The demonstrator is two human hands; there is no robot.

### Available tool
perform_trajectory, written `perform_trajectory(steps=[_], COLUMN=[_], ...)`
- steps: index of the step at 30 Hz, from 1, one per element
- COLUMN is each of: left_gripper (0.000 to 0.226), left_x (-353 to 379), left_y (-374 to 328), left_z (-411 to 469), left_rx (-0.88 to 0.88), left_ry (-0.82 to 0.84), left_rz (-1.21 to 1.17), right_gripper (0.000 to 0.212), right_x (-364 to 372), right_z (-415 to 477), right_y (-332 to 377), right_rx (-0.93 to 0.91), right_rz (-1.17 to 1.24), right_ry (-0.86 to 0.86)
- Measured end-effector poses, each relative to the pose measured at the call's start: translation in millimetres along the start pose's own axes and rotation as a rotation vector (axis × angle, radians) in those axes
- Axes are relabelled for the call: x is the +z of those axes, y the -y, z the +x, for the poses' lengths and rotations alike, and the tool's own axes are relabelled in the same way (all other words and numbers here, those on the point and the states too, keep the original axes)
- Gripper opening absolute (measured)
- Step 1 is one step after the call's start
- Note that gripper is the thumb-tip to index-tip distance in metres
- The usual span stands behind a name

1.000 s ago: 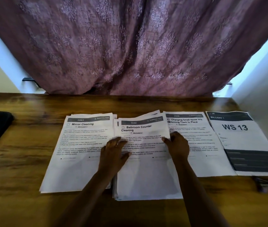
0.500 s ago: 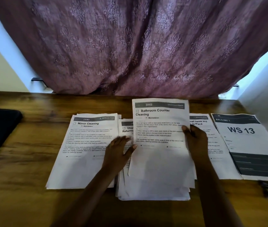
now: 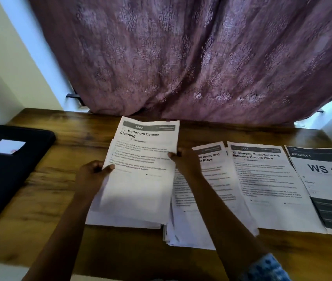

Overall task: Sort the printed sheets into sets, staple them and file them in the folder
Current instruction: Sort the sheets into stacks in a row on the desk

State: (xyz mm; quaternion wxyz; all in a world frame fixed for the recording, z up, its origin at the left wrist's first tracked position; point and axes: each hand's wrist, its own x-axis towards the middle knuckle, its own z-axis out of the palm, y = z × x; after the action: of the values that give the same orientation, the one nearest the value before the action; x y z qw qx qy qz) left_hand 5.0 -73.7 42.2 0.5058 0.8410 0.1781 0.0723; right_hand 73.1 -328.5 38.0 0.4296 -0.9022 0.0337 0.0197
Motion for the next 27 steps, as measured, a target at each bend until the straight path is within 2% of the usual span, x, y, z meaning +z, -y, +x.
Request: perform_trajectory(steps=[3,6,9,12,14,16,20,22,24,27], left_gripper=[0.013,0.019,0.024,0.062,0.076,0.076,0.082,0.081,0.077,0.067], left_x=[-11.7,-11.5,-5.4,-1.9,3.0,14.0,40.4,50.5,61.3,83.1], left_y=[32.0,49.2,52.6,63.1,66.5,59.7,43.7,40.6,34.5,19.1], left_z=[11.6,14.6,12.0,13.7,13.8,6.4,-13.9,-20.2,-27.0,-40.0], left_rx=[-0.047,-0.069,-0.06,0.044,0.086,0.119,0.268,0.296,0.316,0.42], left_ry=[-0.029,-0.026,-0.044,-0.041,-0.048,-0.055,0.042,0.058,0.086,0.138], left_rz=[0.124,0.271,0.422,0.655,0.741,0.681,0.679,0.639,0.582,0.478], right_gripper=[0.026,0.025,0.04,0.054,0.056,0.05,0.049,0.047,0.041,0.032], right_x=[30.9,45.6,51.9,54.5,60.9,70.4,81.5,73.8,52.3,2.3], right_z=[8.1,9.5,3.1,-9.1,-17.0,-22.1,-28.5,-31.9,-34.9,-39.2], right_y=[6.2,8.8,12.0,16.8,16.6,13.1,3.7,0.2,-5.9,-29.6], right_rx=[-0.05,-0.045,-0.043,-0.112,-0.276,-0.408,-0.429,-0.43,-0.392,-0.205], right_rz=[-0.202,-0.306,-0.408,-0.497,-0.578,-0.641,-0.607,-0.555,-0.496,-0.43], right_ry=[0.066,0.039,-0.027,-0.098,-0.093,-0.019,0.131,0.058,-0.113,-0.271])
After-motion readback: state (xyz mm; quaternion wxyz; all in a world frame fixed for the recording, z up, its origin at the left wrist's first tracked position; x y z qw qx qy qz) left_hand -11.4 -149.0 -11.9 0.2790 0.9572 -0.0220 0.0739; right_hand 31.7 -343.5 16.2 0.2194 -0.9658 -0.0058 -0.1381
